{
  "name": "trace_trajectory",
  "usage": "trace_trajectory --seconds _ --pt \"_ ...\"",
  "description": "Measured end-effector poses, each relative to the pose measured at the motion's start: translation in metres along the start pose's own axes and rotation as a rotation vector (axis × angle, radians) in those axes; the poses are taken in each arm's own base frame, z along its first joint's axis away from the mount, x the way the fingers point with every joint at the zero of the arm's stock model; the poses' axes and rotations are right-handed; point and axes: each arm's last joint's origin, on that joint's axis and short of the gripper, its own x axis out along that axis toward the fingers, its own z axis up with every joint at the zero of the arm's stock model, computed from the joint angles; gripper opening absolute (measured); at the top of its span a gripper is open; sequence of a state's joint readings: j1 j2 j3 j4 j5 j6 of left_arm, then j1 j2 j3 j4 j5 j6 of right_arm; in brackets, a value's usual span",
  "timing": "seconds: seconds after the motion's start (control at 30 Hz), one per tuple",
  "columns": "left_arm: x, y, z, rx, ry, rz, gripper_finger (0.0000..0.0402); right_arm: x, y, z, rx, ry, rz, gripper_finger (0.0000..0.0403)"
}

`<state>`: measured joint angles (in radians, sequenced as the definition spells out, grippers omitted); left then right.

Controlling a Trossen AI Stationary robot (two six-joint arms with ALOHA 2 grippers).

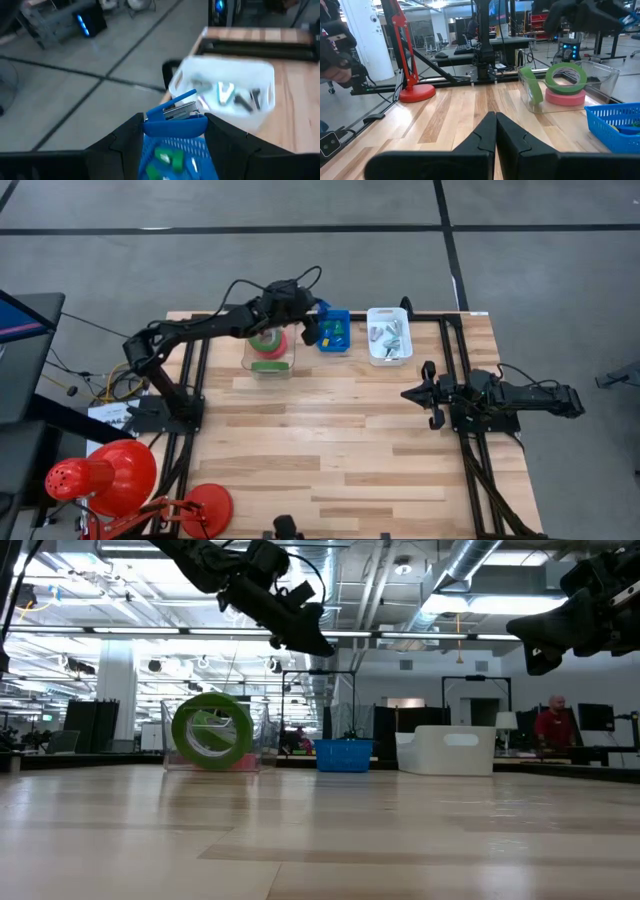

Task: Pick and place Stapler, Stapler remover, tape
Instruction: Put the blue stapler into the blue bin, then return to Home Position

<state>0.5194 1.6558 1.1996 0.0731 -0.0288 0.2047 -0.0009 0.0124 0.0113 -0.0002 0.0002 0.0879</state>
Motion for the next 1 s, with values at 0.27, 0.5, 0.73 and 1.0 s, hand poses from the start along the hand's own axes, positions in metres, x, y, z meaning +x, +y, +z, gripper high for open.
trace_trajectory --seconds 0.27,0.5,0.73,1.0 --pt "0.021 -0.003 -0.011 -0.002 -0.017 0.004 0.018 0.0 0.0 0.0 0.0 0.0 0.0 0.0" --pt "0.045 -0.008 -0.031 -0.002 0.004 -0.001 0.018 0.0 0.0 0.0 0.0 0.0 0.0 0.0" --pt "0.059 -0.011 -0.047 0.001 0.052 -0.01 0.0191 0.0 0.0 0.0 0.0 0.0 0.0 0.0" --pt "0.06 -0.012 -0.048 -0.001 0.054 -0.011 0.0235 0.0 0.0 0.0 0.0 -0.001 0.0 0.0"
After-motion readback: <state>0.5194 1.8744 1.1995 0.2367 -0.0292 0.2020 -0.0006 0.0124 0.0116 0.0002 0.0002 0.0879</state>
